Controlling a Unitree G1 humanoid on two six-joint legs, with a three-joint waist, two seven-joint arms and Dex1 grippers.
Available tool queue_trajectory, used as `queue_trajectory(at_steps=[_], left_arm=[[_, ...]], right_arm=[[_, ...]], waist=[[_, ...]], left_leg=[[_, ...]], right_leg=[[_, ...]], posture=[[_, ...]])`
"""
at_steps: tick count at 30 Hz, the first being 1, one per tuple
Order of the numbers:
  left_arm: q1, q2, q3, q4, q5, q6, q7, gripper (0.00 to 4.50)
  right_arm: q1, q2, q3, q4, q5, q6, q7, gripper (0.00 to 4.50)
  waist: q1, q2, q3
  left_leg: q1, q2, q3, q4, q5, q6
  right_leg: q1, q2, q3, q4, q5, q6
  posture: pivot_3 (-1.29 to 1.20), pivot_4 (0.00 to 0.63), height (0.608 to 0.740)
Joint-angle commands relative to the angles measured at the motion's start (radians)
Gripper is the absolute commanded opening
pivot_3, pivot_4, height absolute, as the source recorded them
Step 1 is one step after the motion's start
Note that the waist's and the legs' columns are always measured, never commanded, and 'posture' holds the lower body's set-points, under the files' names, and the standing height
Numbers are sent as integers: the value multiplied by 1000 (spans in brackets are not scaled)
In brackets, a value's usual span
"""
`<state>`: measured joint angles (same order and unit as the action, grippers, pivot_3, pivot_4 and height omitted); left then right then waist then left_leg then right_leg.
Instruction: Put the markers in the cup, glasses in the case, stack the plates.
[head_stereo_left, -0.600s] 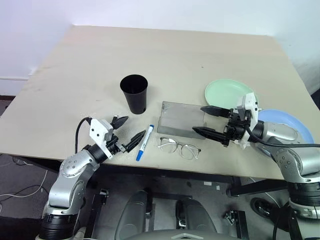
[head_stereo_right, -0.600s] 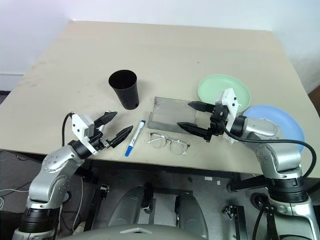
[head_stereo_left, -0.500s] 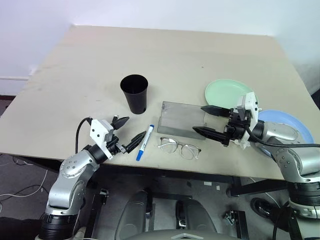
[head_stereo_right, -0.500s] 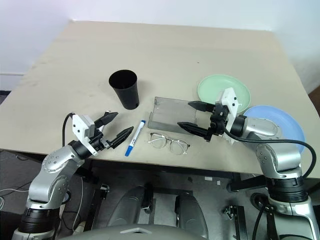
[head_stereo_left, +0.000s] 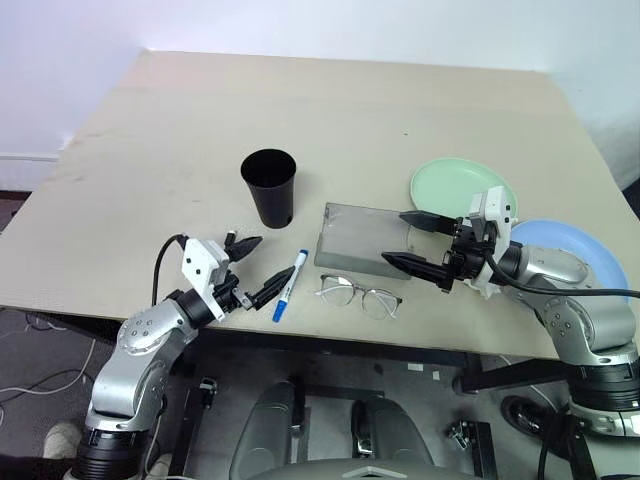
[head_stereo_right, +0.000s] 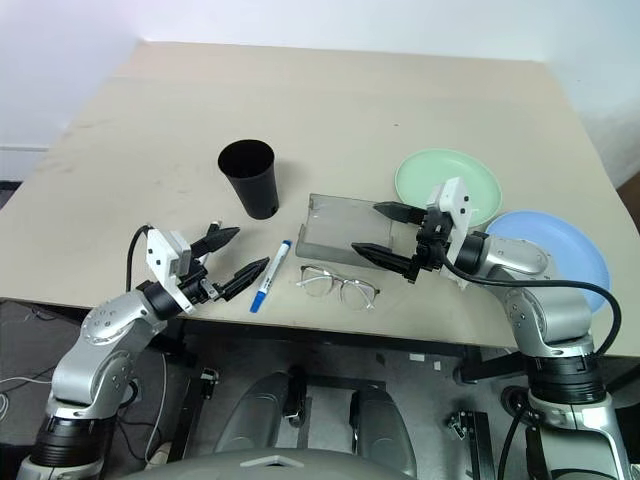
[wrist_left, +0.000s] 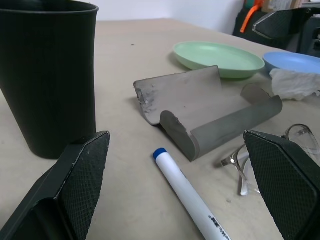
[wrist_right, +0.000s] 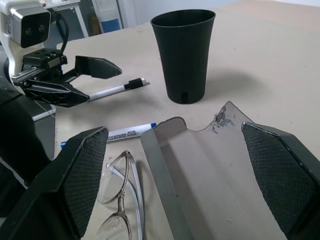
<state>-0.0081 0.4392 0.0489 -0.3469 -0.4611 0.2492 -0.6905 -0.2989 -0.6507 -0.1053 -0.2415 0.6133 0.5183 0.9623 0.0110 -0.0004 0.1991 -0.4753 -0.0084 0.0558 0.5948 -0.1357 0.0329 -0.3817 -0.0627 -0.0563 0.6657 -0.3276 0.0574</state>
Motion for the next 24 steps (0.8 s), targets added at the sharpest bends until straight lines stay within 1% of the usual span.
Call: queue_trajectory(at_steps=[1, 6, 13, 17, 20, 24], left_arm=[[-23, -15, -17, -26, -1, -19, -5, 4473], [-72, -13, -40, 12, -2, -12, -36, 4473], [-151, -30, -54, 96, 14, -36, -73, 4473], [-188, -49, -75, 132, 27, -50, -91, 4473], [-204, -55, -79, 146, 30, -54, -99, 4473], [-225, -64, -81, 171, 39, -67, -107, 4473]], right_arm=[[15, -18, -46, -44, 23, 4, -11, 4500], [32, -33, -64, -48, 9, 10, -35, 4500], [69, -90, -149, -35, 15, 31, -67, 4500], [113, -154, -187, -25, -18, 54, -80, 4500], [141, -228, -191, -33, -30, 140, -100, 4500], [168, -276, -216, -37, -11, 219, -108, 4500]], waist=[[0, 0, 0], [-1, 0, 0], [1, 0, 0], [2, 0, 0], [1, 0, 0], [-1, 1, -1]], left_leg=[[0, 0, 0, 0, 0, 0], [0, 0, 0, 0, 0, 0], [0, 0, 0, 0, 0, 0], [0, 0, 0, 1, 0, 0], [0, 0, 0, 1, 0, 0], [1, 0, 0, 1, 0, 0]], right_leg=[[0, 0, 0, 0, 0, 0], [0, 0, 0, 0, 0, 0], [3, 0, 0, 0, 0, 0], [4, 0, 0, 0, 0, 0], [4, 0, 0, 0, 0, 0], [4, 0, 0, 0, 0, 0]], posture=[[0, 150, 727], [0, 150, 727], [0, 150, 727], [0, 150, 727], [0, 150, 727], [0, 150, 727]])
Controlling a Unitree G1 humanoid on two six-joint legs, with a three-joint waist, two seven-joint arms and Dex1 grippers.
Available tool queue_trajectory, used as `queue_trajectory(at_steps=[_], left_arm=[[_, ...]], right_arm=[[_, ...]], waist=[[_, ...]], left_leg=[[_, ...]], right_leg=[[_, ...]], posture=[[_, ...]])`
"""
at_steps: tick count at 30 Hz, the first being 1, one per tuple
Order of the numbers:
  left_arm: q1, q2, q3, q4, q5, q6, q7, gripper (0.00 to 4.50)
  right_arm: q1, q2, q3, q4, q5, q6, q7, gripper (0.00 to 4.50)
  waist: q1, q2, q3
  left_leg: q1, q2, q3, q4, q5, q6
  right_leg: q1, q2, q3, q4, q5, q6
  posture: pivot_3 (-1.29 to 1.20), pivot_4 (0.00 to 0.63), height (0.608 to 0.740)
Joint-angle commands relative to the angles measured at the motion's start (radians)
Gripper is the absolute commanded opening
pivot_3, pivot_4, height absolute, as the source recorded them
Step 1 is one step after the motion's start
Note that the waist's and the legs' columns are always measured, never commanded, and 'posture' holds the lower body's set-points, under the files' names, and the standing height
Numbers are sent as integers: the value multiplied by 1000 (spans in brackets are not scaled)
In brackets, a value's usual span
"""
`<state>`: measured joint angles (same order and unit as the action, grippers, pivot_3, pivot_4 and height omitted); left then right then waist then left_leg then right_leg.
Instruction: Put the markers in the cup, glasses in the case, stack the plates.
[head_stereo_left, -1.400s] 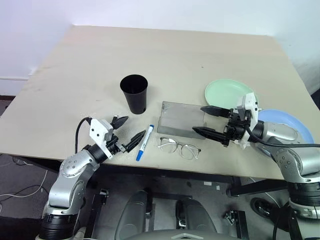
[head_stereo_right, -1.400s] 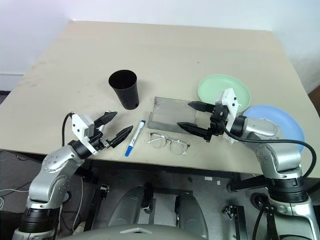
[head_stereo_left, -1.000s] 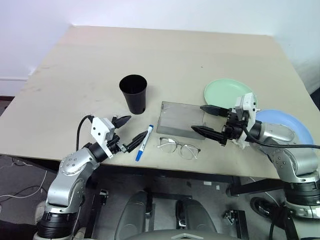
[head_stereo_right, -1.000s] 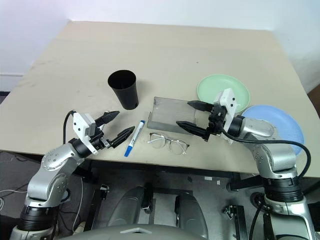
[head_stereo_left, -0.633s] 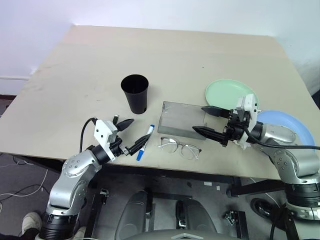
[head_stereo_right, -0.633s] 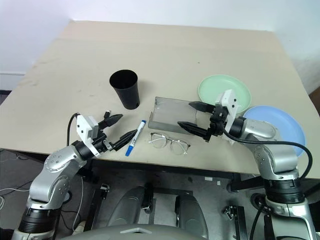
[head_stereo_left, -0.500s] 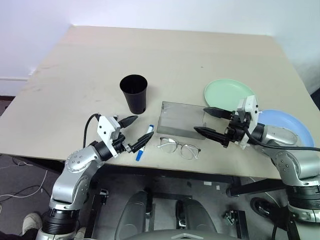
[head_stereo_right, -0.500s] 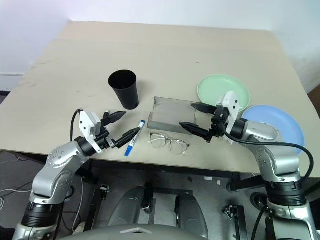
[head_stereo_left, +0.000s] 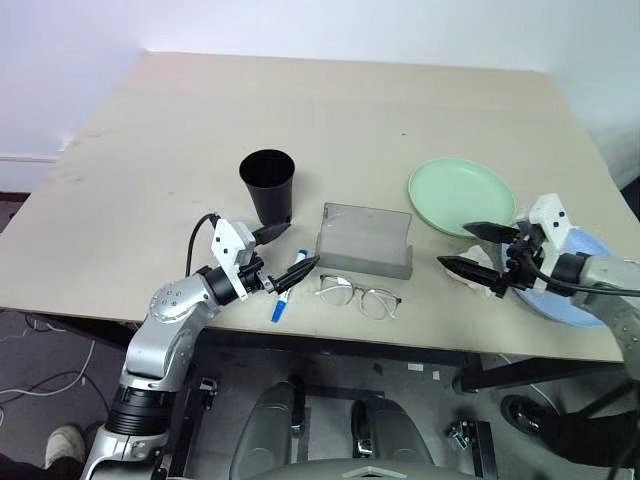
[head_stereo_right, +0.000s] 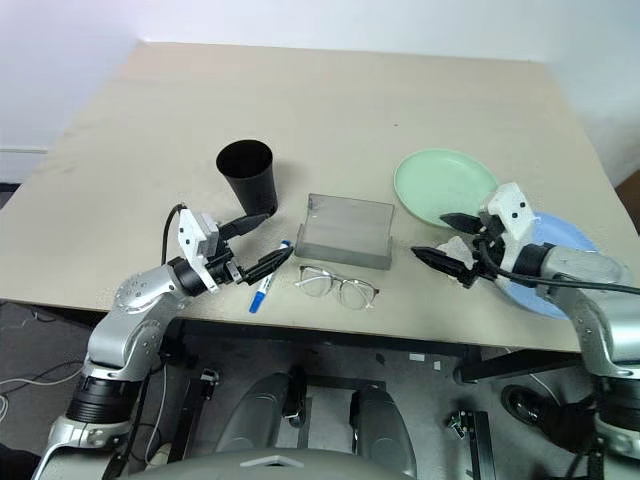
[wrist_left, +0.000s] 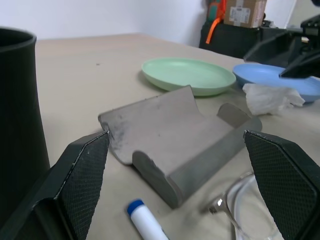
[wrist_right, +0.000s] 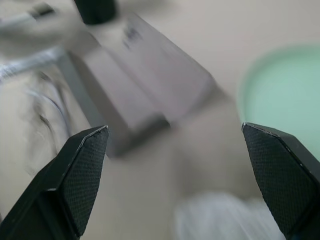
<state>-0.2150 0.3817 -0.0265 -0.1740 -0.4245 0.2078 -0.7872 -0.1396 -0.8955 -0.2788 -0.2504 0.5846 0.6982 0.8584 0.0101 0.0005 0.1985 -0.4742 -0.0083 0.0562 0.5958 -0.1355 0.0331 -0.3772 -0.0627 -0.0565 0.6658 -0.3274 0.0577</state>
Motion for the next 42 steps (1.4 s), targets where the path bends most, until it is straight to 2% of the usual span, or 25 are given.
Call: queue_trajectory(at_steps=[1, 4, 9, 16, 24, 31, 32, 33, 42], left_arm=[[-22, -9, -7, 1, 3, -26, -13, 4473], [-36, -10, -13, 10, 6, -27, -24, 4473], [-46, -15, -9, 26, 13, -33, -29, 4473], [-57, -22, -9, 51, 20, -43, -39, 4473], [-59, -41, -19, 71, 33, -62, -43, 4473], [-55, -43, -22, 69, 36, -67, -38, 4473], [-55, -43, -20, 69, 36, -67, -38, 4500], [-55, -42, -18, 69, 36, -68, -37, 4500], [-50, -40, -12, 64, 38, -66, -32, 4500]], right_arm=[[14, -37, -46, -33, 12, 49, -10, 4500], [14, -43, -59, -9, -37, 31, -54, 4500], [41, -85, -99, 21, -46, 67, -44, 4500], [111, -199, -156, 40, -32, 149, 43, 4500], [188, -261, -108, 72, -120, 120, 77, 4500], [164, -267, -37, 111, -166, 113, 94, 4500], [153, -265, -20, 122, -175, 112, 93, 4137], [145, -263, -10, 128, -180, 111, 93, 3991], [80, -261, 58, 191, -207, 124, 104, 884]], waist=[[1, 0, 0], [1, 0, 0], [3, 0, 0], [2, 0, 0], [2, 1, 0], [1, 1, -1], [1, 1, -1], [1, 1, -1], [2, 1, -1]], left_leg=[[0, 0, 0, 0, 0, 0], [0, 0, 0, 1, 0, 0], [0, 0, 0, 1, 0, 0], [0, 0, 0, 1, 0, 0], [1, 0, 0, 1, 0, 1], [2, 0, 0, 1, 0, 1], [2, 0, 0, 1, 0, 1], [2, 0, 0, 1, 0, 1], [1, 0, 0, 1, 0, 1]], right_leg=[[0, 0, 0, 0, 0, 0], [1, 0, 0, 0, 0, 0], [1, 0, 0, 0, 0, 1], [1, 0, 0, 0, 0, 1], [2, 0, 0, 0, 0, 1], [3, 0, 0, 0, 0, 1], [3, 0, 0, 0, 0, 1], [3, 0, 0, 0, 0, 1], [3, 0, 0, 0, 0, 1]], posture=[[0, 150, 727], [0, 150, 727], [0, 150, 727], [0, 150, 727], [0, 150, 727], [0, 150, 727], [0, 150, 727], [0, 150, 727], [0, 150, 727]])
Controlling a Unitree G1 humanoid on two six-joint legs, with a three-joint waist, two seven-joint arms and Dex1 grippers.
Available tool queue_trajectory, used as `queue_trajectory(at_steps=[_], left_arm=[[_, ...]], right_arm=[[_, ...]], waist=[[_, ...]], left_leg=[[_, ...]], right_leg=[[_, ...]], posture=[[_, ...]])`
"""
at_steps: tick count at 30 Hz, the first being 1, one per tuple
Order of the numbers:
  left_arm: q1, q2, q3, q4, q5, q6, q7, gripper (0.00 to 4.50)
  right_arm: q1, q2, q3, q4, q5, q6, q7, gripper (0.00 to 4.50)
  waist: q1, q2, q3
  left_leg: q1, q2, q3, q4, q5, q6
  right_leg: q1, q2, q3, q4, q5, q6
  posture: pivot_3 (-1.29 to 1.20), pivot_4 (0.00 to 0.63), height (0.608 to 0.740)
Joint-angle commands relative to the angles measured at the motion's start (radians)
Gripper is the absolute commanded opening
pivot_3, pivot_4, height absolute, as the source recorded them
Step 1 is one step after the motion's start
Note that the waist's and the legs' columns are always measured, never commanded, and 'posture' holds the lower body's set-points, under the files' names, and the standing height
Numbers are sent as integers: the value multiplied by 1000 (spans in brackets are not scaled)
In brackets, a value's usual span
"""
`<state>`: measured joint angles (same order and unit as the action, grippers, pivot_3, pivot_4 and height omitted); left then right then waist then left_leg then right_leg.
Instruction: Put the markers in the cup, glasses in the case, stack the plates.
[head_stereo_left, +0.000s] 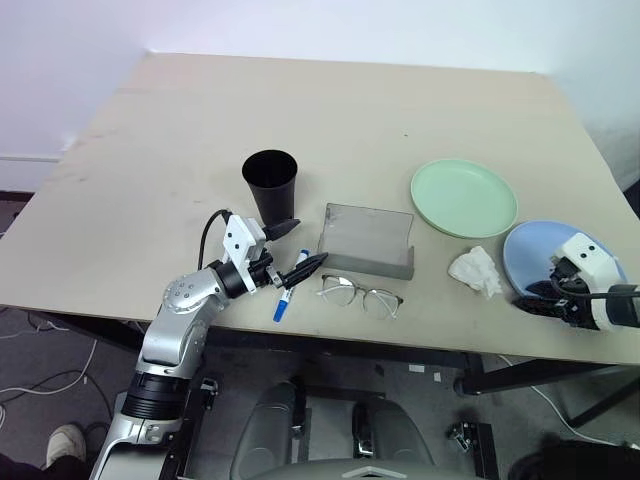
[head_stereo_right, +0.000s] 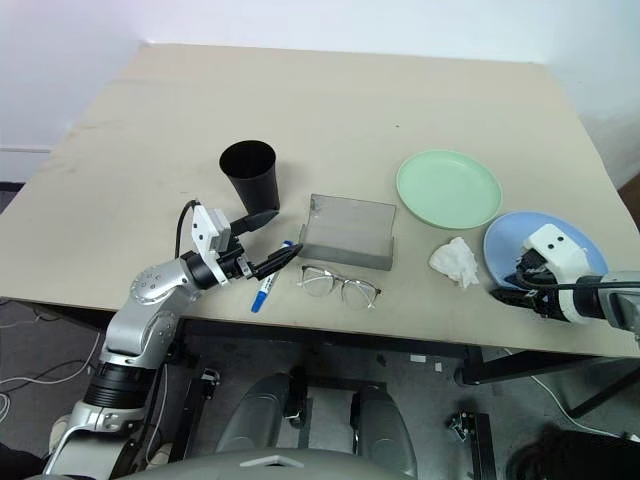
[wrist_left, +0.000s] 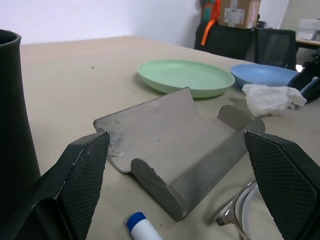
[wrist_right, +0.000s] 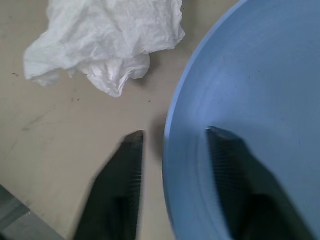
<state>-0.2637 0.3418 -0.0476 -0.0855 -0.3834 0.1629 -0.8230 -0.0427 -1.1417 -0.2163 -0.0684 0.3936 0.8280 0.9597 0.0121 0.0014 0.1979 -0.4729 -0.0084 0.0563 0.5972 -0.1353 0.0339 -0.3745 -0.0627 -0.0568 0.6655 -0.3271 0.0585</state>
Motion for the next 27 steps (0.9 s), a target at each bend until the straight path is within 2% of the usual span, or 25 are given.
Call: queue_trajectory(at_steps=[1, 3, 14, 19, 27], left_arm=[[-1, 0, 9, -25, -3, -22, 4, 4500], [-1, -2, 9, -25, -3, -24, 5, 4500], [-4, 4, 15, -22, -5, -23, 1, 4500], [0, 10, 19, -37, -11, -11, 4, 4500], [35, 48, 28, -107, -39, 85, 20, 4500]], right_arm=[[-18, -17, 2, 13, -23, -15, 3, 551], [-22, -14, 4, 18, -33, -30, 1, 35], [-124, -36, -34, 4, -83, -76, -58, 35], [-229, -10, -93, -61, -27, -64, -81, 35], [-485, 108, 59, -13, -97, -157, -179, 35]], waist=[[0, 0, 0], [-5, -2, -1], [-26, -3, -2], [-28, -1, -2], [-24, 0, -3]], left_leg=[[0, 0, 0, 0, 0, 0], [1, 0, 0, 0, 0, 0], [8, 0, 2, -4, -1, 0], [5, 0, 6, -5, -1, 0], [-2, 1, 7, -1, -1, 1]], right_leg=[[0, 0, 0, 0, 0, 0], [1, 0, 0, 0, 0, 0], [1, -8, -2, -2, 6, 2], [-3, -8, -1, -3, 6, 2], [-10, -8, -1, -3, 7, 4]], posture=[[0, 150, 727], [0, 150, 727], [0, 150, 727], [0, 150, 727], [0, 150, 727]])
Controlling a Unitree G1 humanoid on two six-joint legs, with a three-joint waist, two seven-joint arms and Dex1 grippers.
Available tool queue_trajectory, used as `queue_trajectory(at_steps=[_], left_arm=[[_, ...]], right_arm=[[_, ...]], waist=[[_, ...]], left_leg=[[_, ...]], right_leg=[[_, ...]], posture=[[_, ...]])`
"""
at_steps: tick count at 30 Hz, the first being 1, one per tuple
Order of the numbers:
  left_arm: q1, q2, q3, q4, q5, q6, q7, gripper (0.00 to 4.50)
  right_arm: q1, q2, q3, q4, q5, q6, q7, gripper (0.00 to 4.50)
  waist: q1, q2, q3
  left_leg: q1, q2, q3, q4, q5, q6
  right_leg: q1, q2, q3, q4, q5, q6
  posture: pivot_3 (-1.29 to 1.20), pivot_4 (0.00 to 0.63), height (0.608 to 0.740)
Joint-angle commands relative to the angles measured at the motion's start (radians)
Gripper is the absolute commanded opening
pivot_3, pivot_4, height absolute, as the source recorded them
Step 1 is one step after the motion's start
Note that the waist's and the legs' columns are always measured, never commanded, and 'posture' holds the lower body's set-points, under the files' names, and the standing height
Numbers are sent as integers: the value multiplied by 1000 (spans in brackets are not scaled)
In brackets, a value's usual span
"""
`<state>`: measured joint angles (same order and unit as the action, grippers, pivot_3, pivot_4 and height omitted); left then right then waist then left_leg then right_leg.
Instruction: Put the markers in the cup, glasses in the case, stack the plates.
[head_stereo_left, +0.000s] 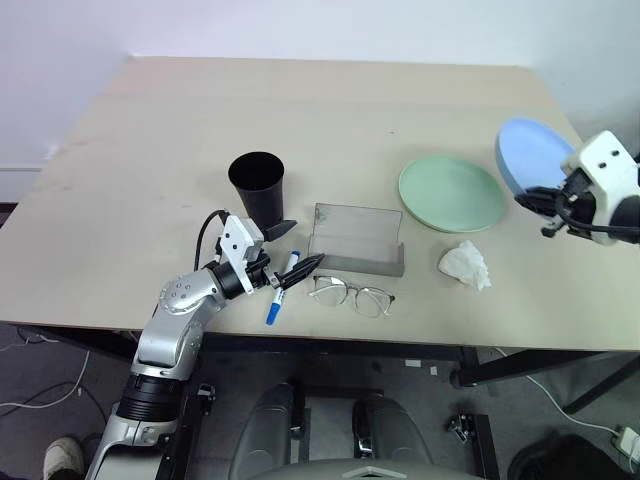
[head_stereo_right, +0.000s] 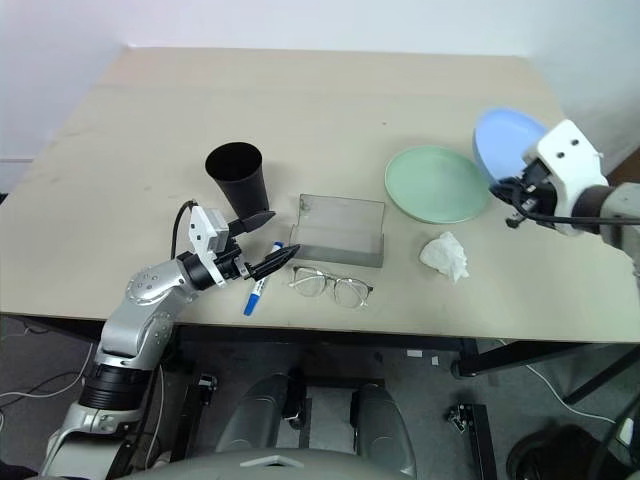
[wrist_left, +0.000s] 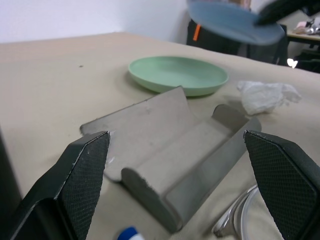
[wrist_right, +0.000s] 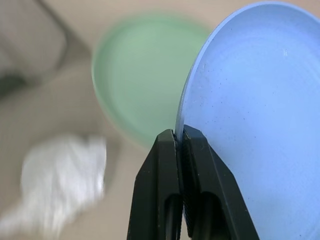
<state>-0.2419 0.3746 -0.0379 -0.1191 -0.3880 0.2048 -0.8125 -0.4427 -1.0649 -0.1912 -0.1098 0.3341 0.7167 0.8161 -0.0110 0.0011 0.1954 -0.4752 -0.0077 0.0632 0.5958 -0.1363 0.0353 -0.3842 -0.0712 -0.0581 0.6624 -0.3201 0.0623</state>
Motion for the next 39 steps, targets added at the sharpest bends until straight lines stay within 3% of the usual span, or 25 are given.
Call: queue_trajectory(at_steps=[1, 12, 18, 39], left_arm=[[20, 21, 18, -88, -38, 60, 15, 4500], [65, 40, 31, -145, -26, 76, 54, 4500], [86, 42, 38, -169, -26, 74, 71, 4500], [71, 44, 24, -139, -16, 49, 61, 4500]], right_arm=[[-113, 51, 61, 43, -48, -61, -34, 35], [-325, 287, 291, 397, -181, -229, 4, 35], [-417, 332, 370, 609, -288, -236, 7, 35], [-313, 219, 355, 261, -283, -2, 179, 35]], waist=[[-1, 0, 0], [-1, 0, 0], [2, 0, 0], [-1, 0, 0]], left_leg=[[-1, 0, 0, 0, 0, 0], [-3, 0, 3, 1, 1, 1], [-3, 0, 5, 1, 2, 3], [-2, 0, 16, 0, 0, 5]], right_leg=[[-1, 0, 0, 0, 0, 0], [-3, -1, 0, 2, 3, 4], [-4, -1, 1, 2, 4, 4], [-7, -10, 1, 3, 7, 5]], posture=[[0, 150, 727], [0, 150, 727], [0, 150, 727], [0, 150, 727]])
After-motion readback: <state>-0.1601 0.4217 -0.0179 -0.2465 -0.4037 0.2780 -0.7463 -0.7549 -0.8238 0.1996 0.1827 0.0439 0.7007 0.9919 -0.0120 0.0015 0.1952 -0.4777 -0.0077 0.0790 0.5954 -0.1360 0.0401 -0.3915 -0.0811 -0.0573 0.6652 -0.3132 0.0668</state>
